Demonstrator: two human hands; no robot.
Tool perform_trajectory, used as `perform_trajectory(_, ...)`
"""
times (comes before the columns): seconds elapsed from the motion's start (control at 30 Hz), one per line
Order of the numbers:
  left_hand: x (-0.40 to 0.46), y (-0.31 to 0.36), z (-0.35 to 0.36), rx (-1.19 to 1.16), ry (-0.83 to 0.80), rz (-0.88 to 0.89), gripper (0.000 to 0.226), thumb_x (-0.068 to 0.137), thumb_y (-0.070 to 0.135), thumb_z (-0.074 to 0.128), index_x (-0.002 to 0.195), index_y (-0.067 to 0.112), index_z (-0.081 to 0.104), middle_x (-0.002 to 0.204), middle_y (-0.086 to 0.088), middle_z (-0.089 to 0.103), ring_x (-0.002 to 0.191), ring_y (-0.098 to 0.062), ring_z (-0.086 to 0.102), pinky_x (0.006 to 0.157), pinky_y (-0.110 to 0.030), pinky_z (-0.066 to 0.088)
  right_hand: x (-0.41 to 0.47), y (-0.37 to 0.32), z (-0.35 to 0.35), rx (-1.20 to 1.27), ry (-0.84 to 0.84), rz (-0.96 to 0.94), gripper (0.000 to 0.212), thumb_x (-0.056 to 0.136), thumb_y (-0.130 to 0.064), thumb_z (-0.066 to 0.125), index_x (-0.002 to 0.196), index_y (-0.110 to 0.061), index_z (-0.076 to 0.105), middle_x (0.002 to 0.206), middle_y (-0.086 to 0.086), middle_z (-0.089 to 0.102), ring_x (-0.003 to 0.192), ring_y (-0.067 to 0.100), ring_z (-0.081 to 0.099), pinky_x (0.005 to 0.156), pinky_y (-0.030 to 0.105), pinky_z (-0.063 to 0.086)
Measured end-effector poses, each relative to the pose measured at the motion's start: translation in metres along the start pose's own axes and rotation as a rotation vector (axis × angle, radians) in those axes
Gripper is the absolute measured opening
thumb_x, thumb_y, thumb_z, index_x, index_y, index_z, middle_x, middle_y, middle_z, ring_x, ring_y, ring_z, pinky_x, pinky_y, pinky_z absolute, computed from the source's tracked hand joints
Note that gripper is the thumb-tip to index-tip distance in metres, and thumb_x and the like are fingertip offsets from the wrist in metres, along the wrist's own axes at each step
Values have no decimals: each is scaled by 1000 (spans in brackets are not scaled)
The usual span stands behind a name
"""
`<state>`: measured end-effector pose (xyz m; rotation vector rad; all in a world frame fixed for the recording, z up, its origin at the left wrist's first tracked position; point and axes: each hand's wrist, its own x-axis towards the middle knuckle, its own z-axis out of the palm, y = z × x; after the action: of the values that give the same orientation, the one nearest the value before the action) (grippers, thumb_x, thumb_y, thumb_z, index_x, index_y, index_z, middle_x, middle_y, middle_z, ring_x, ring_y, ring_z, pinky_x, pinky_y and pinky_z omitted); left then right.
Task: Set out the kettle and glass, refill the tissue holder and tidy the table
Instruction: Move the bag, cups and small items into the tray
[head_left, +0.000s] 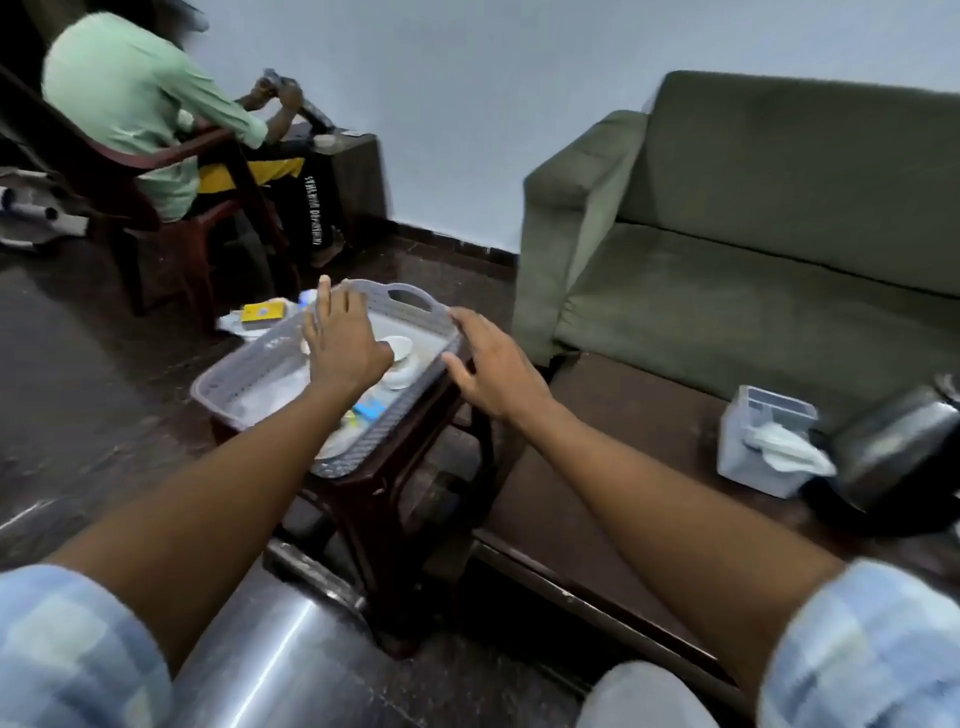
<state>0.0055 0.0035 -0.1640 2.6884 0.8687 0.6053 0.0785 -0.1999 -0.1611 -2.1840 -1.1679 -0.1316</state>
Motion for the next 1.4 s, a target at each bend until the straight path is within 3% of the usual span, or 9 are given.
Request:
perform_trajectory(0.13,-27,76,17,-39,2,204,75,79,18,73,149,9,47,168,-10,33,163,-31,12,128,-62,12,-145,90,-96,-207,135,63,36,97,-13,60,133,-6,61,124,11,67,115,30,65,104,43,51)
perform_trajectory(0.3,-57,170,36,-34,-39,336,86,75,20,78,153,10,44,170,-9,30,163,-30,12,125,-67,11,-336,176,-207,-480,285,655,21,92,-11,63,111,-7,68,105,16,70,103,41,64,89,50,51)
perform_trajectory(0.47,-83,232,46,-46,-85,370,82,79,24,76,153,13,41,171,-5,26,163,-26,8,125,-68,7,-450,202,-232,-694,48,1242,56,96,-49,55,139,-14,53,144,16,54,131,38,50,106,49,41)
perform_trajectory(0.6,-91,250,53,-17,-130,329,83,82,28,75,156,14,38,173,-4,21,164,-24,4,125,-68,6,-493,204,-235,-575,22,1468,54,97,-52,56,139,-19,50,146,15,45,133,37,45,106,49,44)
perform_trajectory(0.9,-101,240,60,-16,-253,217,72,84,32,72,150,17,47,172,-3,24,163,-24,7,125,-65,7,-456,203,-215,-314,100,1088,17,94,-18,65,108,-9,66,110,13,69,104,33,67,87,37,54)
perform_trajectory(1.03,-101,212,45,-160,-361,248,59,86,20,74,143,18,59,148,-10,59,142,-31,51,113,-47,43,-329,167,-164,-136,60,723,11,89,-19,73,88,-10,68,88,8,72,87,31,69,72,32,45)
perform_trajectory(1.17,-100,166,25,-348,-571,480,54,84,2,74,136,13,67,126,-9,74,116,-23,71,106,-38,54,-174,90,-104,109,141,519,9,82,-16,77,90,-12,78,90,7,77,88,24,71,83,35,54)
perform_trajectory(1.3,-87,108,9,-548,-343,380,45,82,5,77,127,11,71,114,-1,76,97,-2,69,87,-12,50,-60,13,-49,311,190,508,14,82,-18,79,94,-12,77,97,10,78,95,24,70,83,31,51)
perform_trajectory(1.4,-69,51,-3,-601,-151,182,28,83,20,78,112,19,77,93,5,77,78,3,69,78,-19,55,-5,-29,-10,416,147,494,23,78,-18,84,96,-11,72,98,12,77,94,25,71,86,38,58)
